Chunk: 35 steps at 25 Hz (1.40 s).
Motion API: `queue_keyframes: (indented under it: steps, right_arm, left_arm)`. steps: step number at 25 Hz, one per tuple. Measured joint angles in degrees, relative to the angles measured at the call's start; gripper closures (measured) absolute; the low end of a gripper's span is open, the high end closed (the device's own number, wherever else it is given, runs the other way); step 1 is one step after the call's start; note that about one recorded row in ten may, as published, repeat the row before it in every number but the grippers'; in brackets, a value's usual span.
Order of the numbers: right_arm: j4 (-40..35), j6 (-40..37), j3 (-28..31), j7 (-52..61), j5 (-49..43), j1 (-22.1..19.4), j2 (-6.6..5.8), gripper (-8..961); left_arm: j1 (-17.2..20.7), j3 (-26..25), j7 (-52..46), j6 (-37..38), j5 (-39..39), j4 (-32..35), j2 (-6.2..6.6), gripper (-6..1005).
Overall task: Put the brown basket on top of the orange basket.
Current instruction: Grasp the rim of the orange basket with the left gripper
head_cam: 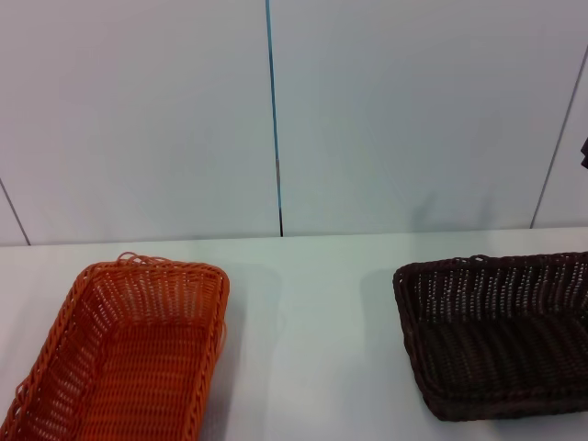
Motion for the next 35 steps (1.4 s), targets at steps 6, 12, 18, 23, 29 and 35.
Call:
queue_keyframes:
  steps: [6,12,18,23,29,35]
  right_arm:
    - [0.03,0.12,-0.06,0.0,0.0,0.03,-0.03,28]
    - [0.03,0.12,-0.15,0.0,-0.06,0.03,-0.01,28]
    - [0.03,0.12,-0.15,0.01,-0.09,0.11,0.05,29]
    - [-0.11,0.1,-0.22,0.01,-0.1,0.52,-0.1,29]
    - [-0.19,0.07,-0.32,0.01,-0.09,0.71,-0.12,29]
    - [-0.27,-0.1,-0.32,0.0,-0.08,1.15,-0.13,29]
  left_arm:
    - [0.18,-0.02,0.01,-0.32,-0.01,-0.04,0.0,83]
    - [0.81,-0.08,0.01,-0.68,-0.01,-0.78,0.0,82]
    - [2.96,-2.47,5.16,-19.54,-0.02,-13.4,-0.17,82]
    - [3.23,-9.01,7.53,-47.99,-0.28,-29.47,-0.48,83]
    - [-0.51,-19.22,6.77,-74.78,-0.24,-39.34,-0.26,83]
    - [-2.17,-25.47,7.79,-90.54,-0.3,-44.53,-0.01,84]
